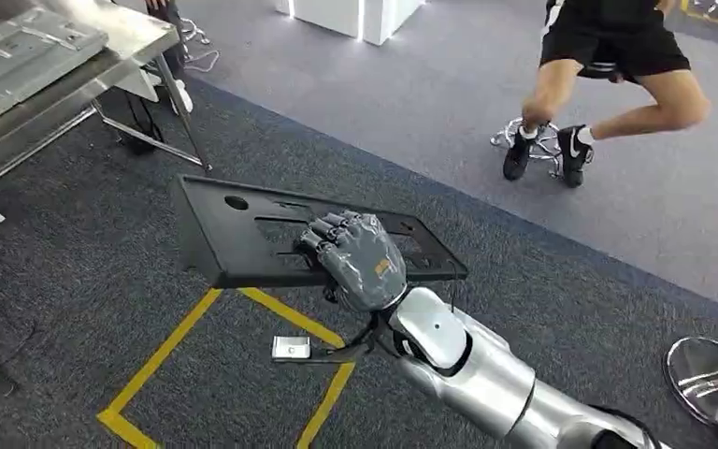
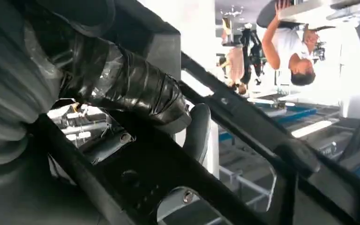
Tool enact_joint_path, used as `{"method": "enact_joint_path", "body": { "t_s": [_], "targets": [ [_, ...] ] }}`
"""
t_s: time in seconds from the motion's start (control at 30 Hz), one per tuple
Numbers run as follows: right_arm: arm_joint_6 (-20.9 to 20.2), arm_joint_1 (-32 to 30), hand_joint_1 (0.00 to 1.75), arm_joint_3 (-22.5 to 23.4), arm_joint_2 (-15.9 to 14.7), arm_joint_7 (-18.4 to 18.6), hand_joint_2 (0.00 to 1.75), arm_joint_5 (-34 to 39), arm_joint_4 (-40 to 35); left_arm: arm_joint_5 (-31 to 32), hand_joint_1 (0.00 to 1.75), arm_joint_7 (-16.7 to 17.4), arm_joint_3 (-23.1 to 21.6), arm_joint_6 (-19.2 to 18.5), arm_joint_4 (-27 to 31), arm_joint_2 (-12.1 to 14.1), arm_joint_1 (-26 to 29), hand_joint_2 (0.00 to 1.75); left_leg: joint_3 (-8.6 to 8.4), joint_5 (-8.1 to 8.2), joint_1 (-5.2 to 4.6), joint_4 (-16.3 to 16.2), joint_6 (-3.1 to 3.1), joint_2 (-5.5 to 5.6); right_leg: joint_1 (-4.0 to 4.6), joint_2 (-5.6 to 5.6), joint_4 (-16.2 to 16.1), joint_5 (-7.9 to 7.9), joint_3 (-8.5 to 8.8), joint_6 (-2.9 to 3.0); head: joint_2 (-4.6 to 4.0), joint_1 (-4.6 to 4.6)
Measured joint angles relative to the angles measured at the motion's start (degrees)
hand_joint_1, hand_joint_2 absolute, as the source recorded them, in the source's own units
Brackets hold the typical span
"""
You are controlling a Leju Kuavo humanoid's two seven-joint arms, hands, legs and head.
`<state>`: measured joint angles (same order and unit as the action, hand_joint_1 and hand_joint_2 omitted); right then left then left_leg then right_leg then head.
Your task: Take the parts from the cabinet and place them on the table.
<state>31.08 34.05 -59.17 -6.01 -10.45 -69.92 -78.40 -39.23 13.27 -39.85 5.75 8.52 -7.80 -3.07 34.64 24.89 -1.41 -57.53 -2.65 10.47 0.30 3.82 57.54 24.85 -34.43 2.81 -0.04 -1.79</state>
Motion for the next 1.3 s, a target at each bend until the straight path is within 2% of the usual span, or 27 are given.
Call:
{"method": "enact_joint_path", "body": {
  "t_s": [0.03, 0.07, 0.13, 0.2, 0.23, 0.3, 0.33, 0.37, 0.4, 0.5, 0.53, 0.6, 0.67, 0.7, 0.73, 0.77, 0.8, 0.83, 0.87, 1.0, 1.03, 1.07, 1.1, 1.17, 1.2, 1.23, 1.3],
  "targets": [
    [0.00, 0.08, 1.75, 0.00, 0.07, 0.00, 1.75, 0.00, 0.02, 0.04, 0.00, 0.00, 0.00, 0.00, 0.02, -0.02, 0.07, 1.75, -0.01, 0.74, -0.27, -0.92, 0.04, -3.59, -0.22, -1.14, -1.27, -0.43, 0.95, -0.66, 0.00, -0.07],
    [0.00, 0.08, 1.75, 0.00, 0.16, 0.00, 1.75, 0.00, -0.02, 0.00, 0.00, 0.11, 0.00, 0.02, 0.00, 0.19, 0.08, 1.75, 0.87, 2.31, -0.29, -2.89, 0.68, -6.86, -0.29, -1.86, -2.03, -0.46, 1.68, -0.62, 0.00, -0.50],
    [-0.02, 0.13, 1.75, 0.00, 0.07, -0.05, 1.75, 0.00, 0.02, -0.02, 0.00, 0.07, 0.00, 0.04, 0.00, 0.50, 0.01, 1.75, 4.76, 6.07, 0.25, -10.57, 1.77, -8.72, -0.48, -3.87, -2.19, -0.15, 2.28, -0.81, 0.00, -0.50],
    [-0.09, -0.04, 1.75, -0.02, 0.02, -0.05, 1.75, 0.00, 0.13, -0.02, 0.00, -0.06, 0.00, 0.04, 0.00, 0.76, -0.02, 1.75, 7.71, 6.91, 0.90, -15.43, 2.89, -9.06, -0.86, -5.97, -1.99, 0.33, 2.44, -1.28, 0.00, -0.48],
    [-0.13, -0.04, 1.75, -0.09, 0.02, -0.05, 1.75, 0.00, 0.15, -0.04, 0.00, -0.11, 0.00, 0.04, 0.00, 0.92, 0.01, 1.75, 7.29, 5.43, 1.22, -14.19, 3.46, -9.20, -1.09, -6.83, -1.80, 0.61, 2.49, -1.61, 0.00, -0.46],
    [-0.13, 0.01, 1.75, -0.24, 0.09, -0.07, 1.75, 0.00, 0.15, -0.11, 0.00, -0.15, 0.00, 0.07, 0.00, 1.09, 0.07, 1.75, 3.23, 0.42, 1.93, -5.79, 4.48, -10.27, -1.75, -8.37, -0.95, 1.41, 2.52, -2.47, 0.00, -0.48],
    [-0.13, 0.08, 1.75, -0.26, 0.13, -0.07, 1.75, 0.00, 0.15, -0.11, 0.00, -0.15, 0.00, 0.07, 0.00, 1.16, 0.22, 1.75, 1.04, -1.14, 2.17, -0.88, 5.14, -12.21, -1.89, -8.99, -0.18, 2.04, 2.50, -3.02, 0.00, -0.48],
    [-0.15, 0.15, 1.75, -0.26, 0.11, -0.05, 1.75, 0.00, 0.15, -0.13, 0.00, -0.26, 0.00, 0.05, 0.00, 1.05, 0.38, 1.75, 0.72, -0.06, 1.35, -1.06, 4.78, -13.04, -1.53, -9.28, 0.23, 2.46, 2.24, -3.58, 0.00, -0.92],
    [-0.26, 0.25, 1.75, -0.28, 0.13, -0.05, 1.75, 0.00, 0.13, -0.30, 0.00, -0.54, 0.00, 0.07, 0.00, 1.05, 0.45, 1.75, 0.85, -0.23, 1.61, -0.77, 3.24, -12.05, -1.32, -9.64, 0.60, 2.70, 2.22, -3.91, 0.00, -0.65],
    [-0.33, 0.40, 1.75, -0.44, 0.40, -0.72, 1.75, 0.10, 0.15, -1.07, 0.00, -2.58, 0.00, 0.05, 0.00, 1.09, 0.58, 1.75, 1.05, 0.07, 1.39, -1.05, 1.68, -10.60, -1.39, -10.82, 0.53, 2.99, 2.68, -4.37, 0.00, -0.74],
    [-0.15, 0.74, 1.75, -0.44, 0.81, -2.17, 1.75, 1.05, 0.31, -2.23, 0.00, -5.80, 0.02, -1.05, 0.02, 1.49, 0.72, 1.75, 0.76, 0.00, 1.56, -0.88, 1.23, -9.91, -1.76, -9.38, 1.13, 3.79, 2.44, -4.77, 0.00, -0.66],
    [0.28, 2.32, 1.75, -0.99, 3.44, -6.19, 1.75, 2.69, 2.63, -4.18, 0.00, -11.48, 0.70, -9.33, 0.11, 5.91, 0.25, 1.75, 0.68, 0.07, 1.57, -0.88, 0.80, -9.35, -1.62, -5.24, 7.92, 7.25, -0.99, -4.34, 0.00, -0.59],
    [0.74, 3.10, 1.75, -1.83, 6.33, -7.28, 1.75, 3.28, 5.39, -4.87, 0.00, -12.21, 1.05, -16.04, 0.11, 10.00, -0.62, 1.75, 0.67, 0.16, 1.36, -0.88, 0.54, -8.24, -1.17, -4.45, 17.10, 10.22, -6.12, -3.96, 0.00, -0.63],
    [0.83, 3.19, 1.75, -2.21, 7.15, -7.54, 1.75, 3.48, 6.30, -5.12, 0.00, -12.41, 1.33, -16.55, 0.11, 11.28, -1.13, 1.75, 0.58, 0.20, 1.22, -0.88, 0.44, -7.31, -0.99, -4.42, 19.60, 10.19, -7.84, -3.59, 0.00, -0.63],
    [0.83, 3.31, 1.75, -2.51, 7.81, -7.78, 1.75, 3.74, 7.10, -5.11, 0.00, -12.65, 1.71, -16.59, 0.11, 12.09, -1.76, 1.75, 0.38, 0.32, 1.07, -0.88, 0.26, -6.32, -0.81, -4.32, 19.46, 8.98, -8.28, -3.14, 0.00, -0.63],
    [0.83, 3.57, 1.75, -2.69, 8.35, -7.91, 1.75, 4.15, 7.83, -5.14, 0.00, -12.85, 1.90, -16.33, 0.11, 13.07, -2.34, 1.75, 0.12, 0.39, 0.90, -0.88, 0.21, -5.07, -0.45, -3.96, 16.38, 6.24, -7.40, -2.50, 0.00, -0.63],
    [0.83, 3.93, 1.75, -2.80, 8.72, -8.11, 1.75, 4.42, 8.31, -5.18, 0.00, -12.85, 1.95, -16.00, 0.11, 13.66, -2.40, 1.75, -0.13, 0.43, 0.71, -0.88, 0.18, -4.21, -0.28, -3.21, 11.74, 3.19, -5.58, -1.76, 0.00, -0.66],
    [0.81, 4.41, 1.75, -2.97, 9.21, -8.13, 1.75, 4.59, 8.72, -5.20, 0.00, -12.72, 2.06, -15.78, 0.11, 13.99, -2.58, 1.75, -0.26, 0.48, 0.66, -0.88, 0.21, -3.50, 0.04, -1.17, 6.01, 0.07, -3.38, -0.79, 0.00, -0.66],
    [0.81, 4.79, 1.75, -3.19, 9.47, -8.20, 1.75, 4.87, 9.09, -5.25, 0.00, -12.48, 2.21, -15.61, 0.22, 13.77, -2.60, 1.75, -0.17, 0.50, 0.88, -0.86, 0.29, -3.07, -0.09, 1.87, 3.38, 0.37, -2.24, 0.32, 0.00, -0.87],
    [0.81, 5.38, 1.75, -3.89, 10.74, -8.79, 1.75, 5.47, 9.95, -5.77, 0.00, -11.60, 2.51, -15.58, 0.46, 13.99, -2.89, 1.75, -0.03, 0.51, 1.69, 0.08, 1.70, 0.05, 0.59, -0.46, 0.77, 0.77, -0.39, 0.81, 0.00, -0.66],
    [0.79, 5.53, 1.75, -4.02, 11.44, -8.92, 1.75, 5.66, 10.08, -6.14, 0.00, -10.92, 2.71, -15.80, 0.61, 14.23, -2.92, 1.75, -0.16, 0.75, 1.41, -0.27, 1.65, -1.79, -0.35, -1.51, -1.05, 0.33, 0.85, 0.10, 0.00, -0.63],
    [0.76, 5.66, 1.75, -4.33, 11.89, -9.22, 1.75, 5.96, 10.25, -6.38, 0.00, -10.41, 2.86, -15.87, 1.03, 14.29, -3.35, 1.75, 0.04, 1.19, 1.05, -1.28, 2.04, -6.16, -0.19, -2.00, -2.03, 0.38, 1.89, 0.02, 0.00, -0.94],
    [0.72, 6.04, 1.75, -4.61, 12.05, -9.44, 1.75, 6.34, 10.32, -6.60, 0.00, -9.63, 3.10, -15.87, 1.07, 14.58, -4.14, 1.75, 1.66, 2.70, 1.20, -4.08, 2.36, -8.55, -0.08, -2.91, -2.62, 0.44, 2.69, 0.11, 0.00, -0.94],
    [0.37, 6.40, 1.75, -5.51, 12.37, -8.54, 1.75, 6.02, 10.69, -6.00, 0.00, -8.63, 3.80, -16.09, 1.31, 14.91, -5.60, 1.75, 7.06, 5.57, 1.77, -12.92, 3.22, -9.56, -0.22, -5.21, -2.72, 1.33, 3.72, -0.26, 0.00, -0.96],
    [0.39, 6.32, 1.75, -5.77, 12.37, -7.38, 1.75, 5.48, 10.97, -4.78, 0.00, -9.73, 3.78, -16.09, 1.47, 14.95, -5.15, 1.75, 9.17, 5.62, 2.11, -15.75, 3.70, -9.66, -0.36, -6.22, -2.64, 1.97, 4.22, -0.51, 0.00, -0.96],
    [0.61, 6.32, 1.75, -6.05, 12.26, -6.88, 1.75, 5.27, 11.32, -3.52, 0.00, -11.83, 3.63, -16.09, 1.53, 14.95, -4.46, 1.75, 9.84, 4.33, 2.42, -15.72, 4.15, -9.87, -0.56, -7.02, -2.56, 2.57, 4.80, -0.80, 0.00, -0.96],
    [1.07, 6.48, 1.75, -6.14, 11.74, -7.30, 1.75, 5.66, 12.18, -2.51, 0.00, -15.32, 3.47, -16.00, 1.55, 14.93, -2.65, 1.75, 7.03, -1.48, 3.03, -8.33, 4.98, -10.89, -1.13, -8.39, -2.24, 4.11, 6.43, -1.59, 0.00, -0.96]
  ]
}}
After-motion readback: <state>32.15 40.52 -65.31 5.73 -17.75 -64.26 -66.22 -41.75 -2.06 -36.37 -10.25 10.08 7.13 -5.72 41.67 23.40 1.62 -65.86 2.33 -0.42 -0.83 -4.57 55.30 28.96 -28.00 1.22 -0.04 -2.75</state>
